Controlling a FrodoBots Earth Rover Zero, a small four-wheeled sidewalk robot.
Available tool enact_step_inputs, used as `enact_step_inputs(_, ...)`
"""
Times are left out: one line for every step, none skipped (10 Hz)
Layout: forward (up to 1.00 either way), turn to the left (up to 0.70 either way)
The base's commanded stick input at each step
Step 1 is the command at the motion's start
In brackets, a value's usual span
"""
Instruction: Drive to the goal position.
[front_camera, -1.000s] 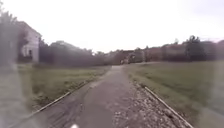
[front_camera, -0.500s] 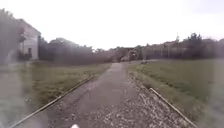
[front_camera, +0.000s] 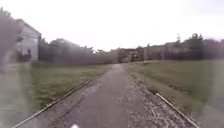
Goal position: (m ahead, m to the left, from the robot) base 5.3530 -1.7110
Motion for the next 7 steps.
enact_step_inputs(0.7, 0.0)
enact_step_inputs(0.7, 0.0)
enact_step_inputs(0.7, 0.0)
enact_step_inputs(0.7, 0.0)
enact_step_inputs(0.7, 0.0)
enact_step_inputs(0.7, 0.0)
enact_step_inputs(0.7, 0.0)
